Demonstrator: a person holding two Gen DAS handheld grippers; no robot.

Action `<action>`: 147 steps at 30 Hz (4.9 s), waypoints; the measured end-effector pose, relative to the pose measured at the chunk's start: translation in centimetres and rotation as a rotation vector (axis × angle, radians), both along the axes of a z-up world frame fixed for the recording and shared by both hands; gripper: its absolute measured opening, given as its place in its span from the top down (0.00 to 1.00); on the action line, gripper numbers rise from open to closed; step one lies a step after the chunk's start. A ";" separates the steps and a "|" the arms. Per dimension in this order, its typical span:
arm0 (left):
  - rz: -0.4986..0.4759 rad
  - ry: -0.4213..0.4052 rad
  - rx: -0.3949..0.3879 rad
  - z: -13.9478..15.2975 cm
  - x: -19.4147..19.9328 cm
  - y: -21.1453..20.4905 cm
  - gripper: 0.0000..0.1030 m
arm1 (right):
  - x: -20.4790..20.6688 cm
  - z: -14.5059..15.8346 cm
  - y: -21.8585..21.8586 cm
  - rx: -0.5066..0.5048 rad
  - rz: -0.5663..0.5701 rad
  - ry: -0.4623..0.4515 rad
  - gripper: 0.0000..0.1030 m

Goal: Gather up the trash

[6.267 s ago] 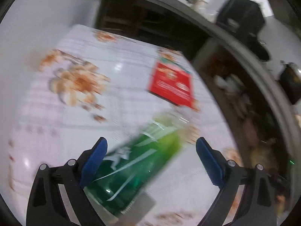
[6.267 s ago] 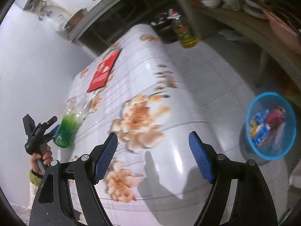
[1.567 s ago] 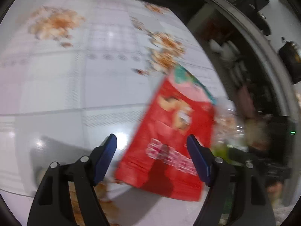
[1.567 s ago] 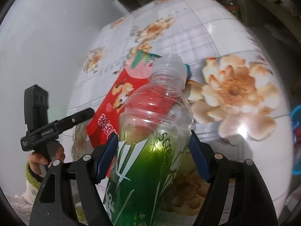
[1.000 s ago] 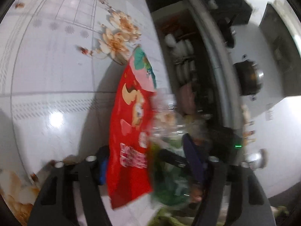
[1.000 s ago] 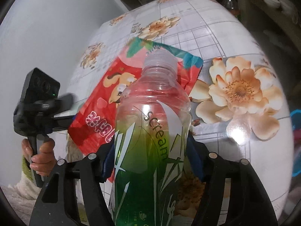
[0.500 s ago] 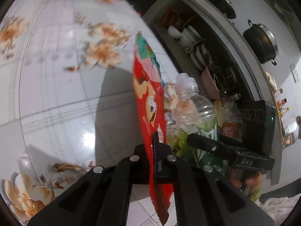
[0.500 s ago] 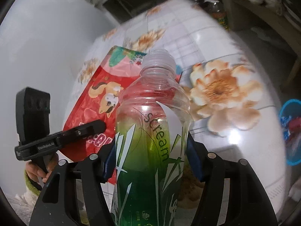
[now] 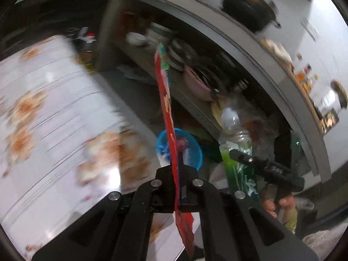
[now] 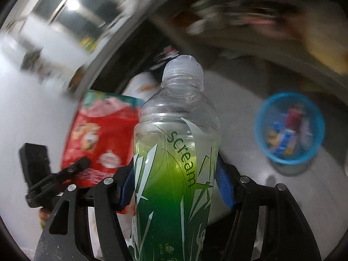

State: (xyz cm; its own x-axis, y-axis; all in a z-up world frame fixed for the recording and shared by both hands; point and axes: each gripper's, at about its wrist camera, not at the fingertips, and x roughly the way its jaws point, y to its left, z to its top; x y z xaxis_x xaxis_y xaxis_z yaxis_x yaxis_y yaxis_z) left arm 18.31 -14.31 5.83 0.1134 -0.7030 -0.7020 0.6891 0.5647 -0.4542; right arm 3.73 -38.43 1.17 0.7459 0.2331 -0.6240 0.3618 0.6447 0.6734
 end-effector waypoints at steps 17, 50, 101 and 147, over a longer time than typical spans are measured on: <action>-0.325 -0.084 0.496 -17.5 1.9 -28.7 1.00 | -7.8 -12.3 -8.0 0.158 -0.161 0.277 0.42; -0.056 -0.101 0.156 -4.3 2.8 -17.8 0.22 | 7.4 -17.8 -11.5 -0.174 -0.050 0.456 0.33; 0.634 -0.480 0.235 2.0 -15.4 7.9 0.06 | -8.4 8.4 15.4 -0.829 -0.126 -0.038 0.08; 0.661 -0.367 0.504 -2.8 -15.4 8.0 0.05 | -9.0 3.4 13.0 -0.699 -0.163 0.209 0.08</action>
State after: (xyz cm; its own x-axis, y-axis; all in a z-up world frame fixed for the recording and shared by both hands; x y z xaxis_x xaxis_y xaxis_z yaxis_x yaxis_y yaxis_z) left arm 2.94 -6.26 3.03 0.6619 -0.0342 -0.7488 0.2062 0.9687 0.1380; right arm -5.30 -25.42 4.53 0.5864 -0.3733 -0.7189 0.5654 0.8242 0.0332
